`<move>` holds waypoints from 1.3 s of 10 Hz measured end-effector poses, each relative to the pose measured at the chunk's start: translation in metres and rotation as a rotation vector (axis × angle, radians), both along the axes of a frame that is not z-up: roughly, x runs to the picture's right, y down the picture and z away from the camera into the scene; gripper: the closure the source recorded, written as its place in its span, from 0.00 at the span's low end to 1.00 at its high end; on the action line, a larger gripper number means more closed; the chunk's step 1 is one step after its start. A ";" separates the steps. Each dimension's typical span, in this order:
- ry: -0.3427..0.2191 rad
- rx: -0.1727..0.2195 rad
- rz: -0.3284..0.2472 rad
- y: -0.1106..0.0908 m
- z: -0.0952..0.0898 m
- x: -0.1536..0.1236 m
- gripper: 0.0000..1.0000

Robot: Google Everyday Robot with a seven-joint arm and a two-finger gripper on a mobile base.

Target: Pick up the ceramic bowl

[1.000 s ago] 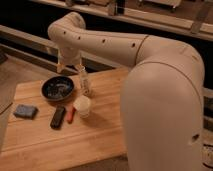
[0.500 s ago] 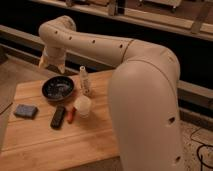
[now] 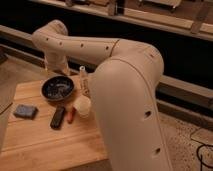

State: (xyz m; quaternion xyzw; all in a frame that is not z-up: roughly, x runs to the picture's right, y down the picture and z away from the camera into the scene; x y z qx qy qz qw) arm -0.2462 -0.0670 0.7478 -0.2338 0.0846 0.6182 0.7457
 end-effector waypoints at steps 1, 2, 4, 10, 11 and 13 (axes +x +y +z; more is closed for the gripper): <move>0.003 -0.025 -0.022 0.012 0.005 -0.012 0.35; 0.005 -0.043 -0.026 0.020 0.008 -0.018 0.35; 0.016 -0.100 -0.012 0.040 0.017 -0.030 0.35; -0.005 -0.146 -0.043 0.063 0.027 -0.043 0.35; -0.025 -0.121 -0.103 0.060 0.029 -0.051 0.35; -0.045 -0.082 -0.167 0.051 0.033 -0.060 0.35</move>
